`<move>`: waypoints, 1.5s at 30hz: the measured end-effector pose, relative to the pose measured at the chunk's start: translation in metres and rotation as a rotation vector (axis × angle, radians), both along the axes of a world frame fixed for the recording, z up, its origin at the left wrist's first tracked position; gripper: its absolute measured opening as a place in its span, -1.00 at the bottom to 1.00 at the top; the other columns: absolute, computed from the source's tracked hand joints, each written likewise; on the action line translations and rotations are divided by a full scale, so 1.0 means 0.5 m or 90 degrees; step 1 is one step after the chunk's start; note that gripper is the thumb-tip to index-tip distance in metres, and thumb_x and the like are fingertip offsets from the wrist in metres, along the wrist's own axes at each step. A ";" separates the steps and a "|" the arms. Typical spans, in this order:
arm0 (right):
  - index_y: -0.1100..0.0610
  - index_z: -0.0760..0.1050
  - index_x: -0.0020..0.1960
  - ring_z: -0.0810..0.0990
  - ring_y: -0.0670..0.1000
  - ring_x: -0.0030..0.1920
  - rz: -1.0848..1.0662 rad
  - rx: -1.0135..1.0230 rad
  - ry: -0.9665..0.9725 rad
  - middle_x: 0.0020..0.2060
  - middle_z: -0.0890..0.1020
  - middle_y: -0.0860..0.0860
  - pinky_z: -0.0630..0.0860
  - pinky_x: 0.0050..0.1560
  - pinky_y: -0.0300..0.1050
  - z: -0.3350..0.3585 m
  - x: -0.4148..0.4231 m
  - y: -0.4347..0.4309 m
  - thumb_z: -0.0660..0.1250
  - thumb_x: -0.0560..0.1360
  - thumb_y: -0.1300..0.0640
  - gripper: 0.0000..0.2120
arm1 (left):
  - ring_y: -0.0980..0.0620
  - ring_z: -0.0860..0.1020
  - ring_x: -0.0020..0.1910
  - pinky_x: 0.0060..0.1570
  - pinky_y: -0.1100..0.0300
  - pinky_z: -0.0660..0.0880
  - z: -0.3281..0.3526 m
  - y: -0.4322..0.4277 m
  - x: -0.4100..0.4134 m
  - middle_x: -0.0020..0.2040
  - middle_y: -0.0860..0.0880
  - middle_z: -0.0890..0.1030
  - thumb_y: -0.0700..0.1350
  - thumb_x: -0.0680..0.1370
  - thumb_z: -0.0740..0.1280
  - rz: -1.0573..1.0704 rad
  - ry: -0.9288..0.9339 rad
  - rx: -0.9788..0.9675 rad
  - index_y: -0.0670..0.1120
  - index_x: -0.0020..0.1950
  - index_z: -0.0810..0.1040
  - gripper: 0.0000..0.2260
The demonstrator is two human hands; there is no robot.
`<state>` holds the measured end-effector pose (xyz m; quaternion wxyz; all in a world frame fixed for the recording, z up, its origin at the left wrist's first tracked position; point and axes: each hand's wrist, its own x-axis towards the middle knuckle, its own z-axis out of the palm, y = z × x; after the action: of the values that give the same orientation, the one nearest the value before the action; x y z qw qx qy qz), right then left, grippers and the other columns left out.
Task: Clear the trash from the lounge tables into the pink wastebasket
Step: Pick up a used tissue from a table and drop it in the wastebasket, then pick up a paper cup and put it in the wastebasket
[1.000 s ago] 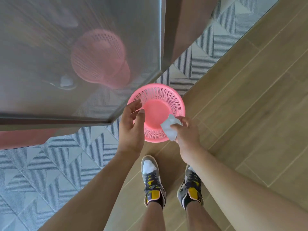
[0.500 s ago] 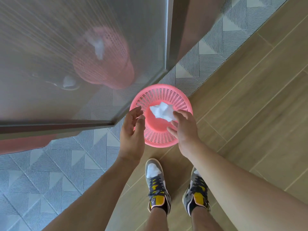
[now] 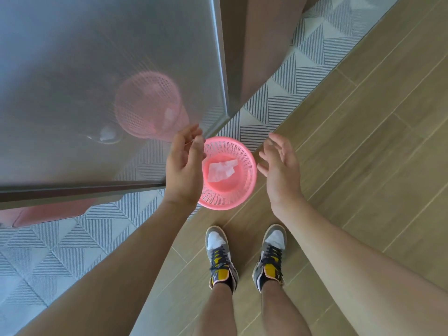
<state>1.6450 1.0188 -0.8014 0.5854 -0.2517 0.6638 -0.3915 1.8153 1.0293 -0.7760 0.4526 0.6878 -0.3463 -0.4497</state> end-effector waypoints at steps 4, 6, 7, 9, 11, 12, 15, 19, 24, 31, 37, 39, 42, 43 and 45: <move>-0.01 0.49 0.43 0.55 -0.04 0.39 0.042 -0.076 0.016 0.25 0.54 -0.26 0.46 0.49 0.15 0.130 -0.023 -0.001 0.26 0.73 0.03 -0.71 | -0.01 0.60 0.32 0.17 0.15 0.58 0.125 0.001 -0.037 0.28 0.01 0.61 -0.01 0.65 0.21 -0.018 0.021 -0.045 0.06 0.33 0.51 -0.73; 0.04 0.49 0.46 0.55 -0.08 0.40 0.051 -0.116 0.022 0.26 0.54 -0.30 0.46 0.50 0.12 0.202 -0.039 0.002 0.25 0.72 -0.03 -0.65 | 0.01 0.60 0.33 0.19 0.14 0.57 0.197 0.004 -0.055 0.32 -0.01 0.61 -0.01 0.66 0.21 -0.030 0.020 -0.078 0.06 0.36 0.50 -0.72; 0.04 0.49 0.47 0.55 -0.10 0.40 0.052 -0.134 0.024 0.27 0.56 -0.28 0.47 0.49 0.09 0.244 -0.049 0.005 0.25 0.70 -0.08 -0.61 | 0.04 0.60 0.32 0.19 0.14 0.57 0.237 0.005 -0.065 0.32 0.00 0.61 -0.01 0.66 0.21 -0.034 0.019 -0.094 0.05 0.37 0.50 -0.72; 0.03 0.49 0.47 0.54 -0.12 0.41 0.063 -0.155 0.030 0.34 0.58 -0.18 0.47 0.49 0.06 0.309 -0.062 0.008 0.23 0.63 -0.17 -0.52 | 0.08 0.61 0.33 0.19 0.14 0.57 0.302 0.004 -0.080 0.33 0.03 0.61 0.04 0.66 0.22 -0.042 0.020 -0.114 0.06 0.38 0.50 -0.70; 0.01 0.49 0.47 0.54 -0.14 0.41 0.066 -0.189 0.040 0.39 0.58 -0.10 0.48 0.49 0.06 0.391 -0.090 0.021 0.21 0.62 -0.21 -0.49 | 0.07 0.60 0.36 0.19 0.15 0.57 0.386 0.012 -0.106 0.34 0.08 0.61 0.12 0.63 0.22 -0.059 0.025 -0.142 0.12 0.38 0.50 -0.67; 0.00 0.49 0.47 0.54 -0.15 0.41 0.062 -0.206 0.044 0.40 0.58 -0.10 0.49 0.48 0.06 0.430 -0.102 0.028 0.21 0.62 -0.25 -0.48 | 0.06 0.59 0.37 0.19 0.16 0.57 0.424 0.018 -0.119 0.34 0.11 0.62 0.13 0.63 0.21 -0.066 0.032 -0.156 0.14 0.38 0.50 -0.67; -0.07 0.50 0.41 0.55 -0.15 0.41 0.024 -0.254 0.048 0.40 0.59 -0.08 0.49 0.48 0.08 0.548 -0.137 0.048 0.20 0.56 -0.33 -0.46 | 0.07 0.56 0.41 0.28 0.11 0.58 0.535 0.029 -0.156 0.37 0.15 0.61 0.15 0.64 0.19 -0.106 0.047 -0.192 0.14 0.41 0.49 -0.65; 0.00 0.52 0.40 0.56 -0.09 0.41 -0.065 -0.314 0.066 0.38 0.61 0.00 0.48 0.48 0.14 0.703 -0.174 0.088 0.21 0.52 -0.32 -0.41 | 0.07 0.53 0.45 0.38 0.01 0.54 0.670 0.048 -0.199 0.45 0.05 0.56 0.09 0.69 0.17 -0.170 0.086 -0.224 0.05 0.48 0.46 -0.62; -0.02 0.53 0.34 0.59 -0.04 0.38 -0.175 -0.380 0.108 0.33 0.63 0.03 0.48 0.46 0.18 0.874 -0.196 0.161 0.19 0.64 -0.15 -0.63 | 0.08 0.52 0.45 0.40 -0.03 0.52 0.825 0.081 -0.231 0.45 0.02 0.55 0.03 0.69 0.15 -0.293 0.115 -0.266 0.03 0.49 0.43 -0.63; -0.06 0.56 0.26 0.61 -0.03 0.36 -0.332 -0.454 0.151 0.23 0.67 -0.07 0.51 0.44 0.17 1.048 -0.212 0.299 0.18 0.62 -0.10 -0.70 | 0.07 0.54 0.43 0.31 0.12 0.54 0.985 0.135 -0.255 0.45 0.00 0.55 0.20 0.62 0.19 -0.444 0.163 -0.351 0.09 0.46 0.45 -0.55; -0.04 0.58 0.24 0.62 -0.01 0.34 -0.431 -0.486 0.181 0.20 0.67 -0.05 0.55 0.40 0.09 1.127 -0.240 0.422 0.20 0.59 -0.11 -0.68 | 0.07 0.54 0.44 0.30 0.11 0.54 1.060 0.200 -0.299 0.46 0.04 0.55 0.18 0.65 0.18 -0.523 0.188 -0.401 0.05 0.51 0.45 -0.54; -0.06 0.59 0.22 0.63 -0.02 0.32 -0.456 -0.493 0.191 0.19 0.68 -0.04 0.55 0.38 0.08 1.144 -0.252 0.461 0.20 0.59 -0.11 -0.69 | 0.07 0.54 0.43 0.32 0.09 0.56 1.079 0.227 -0.319 0.46 0.03 0.55 0.16 0.66 0.18 -0.544 0.191 -0.407 0.03 0.51 0.45 -0.55; -0.09 0.60 0.19 0.63 -0.06 0.29 -0.495 -0.504 0.210 0.16 0.69 -0.06 0.55 0.38 0.09 1.161 -0.275 0.528 0.21 0.60 -0.12 -0.72 | 0.10 0.54 0.43 0.36 0.06 0.56 1.105 0.280 -0.356 0.47 0.00 0.54 0.05 0.71 0.14 -0.582 0.197 -0.401 0.03 0.49 0.44 -0.63; -0.10 0.60 0.18 0.64 -0.06 0.28 -0.509 -0.506 0.220 0.15 0.69 -0.07 0.55 0.38 0.11 1.165 -0.285 0.552 0.22 0.60 -0.13 -0.73 | 0.10 0.54 0.42 0.35 0.07 0.56 1.113 0.299 -0.370 0.47 0.00 0.53 0.03 0.70 0.12 -0.596 0.200 -0.402 0.02 0.49 0.44 -0.63; -0.12 0.61 0.18 0.64 -0.07 0.25 -0.547 -0.509 0.245 0.12 0.70 -0.11 0.56 0.36 0.11 1.172 -0.309 0.618 0.24 0.58 -0.20 -0.71 | 0.10 0.55 0.41 0.34 0.07 0.57 1.128 0.349 -0.405 0.47 -0.02 0.53 0.02 0.70 0.12 -0.628 0.215 -0.401 0.00 0.49 0.44 -0.62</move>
<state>1.4908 1.3278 -0.2155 0.1053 -0.2279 0.6014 -0.7585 1.6127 1.2038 -0.2120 0.4212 0.1986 -0.6641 -0.5849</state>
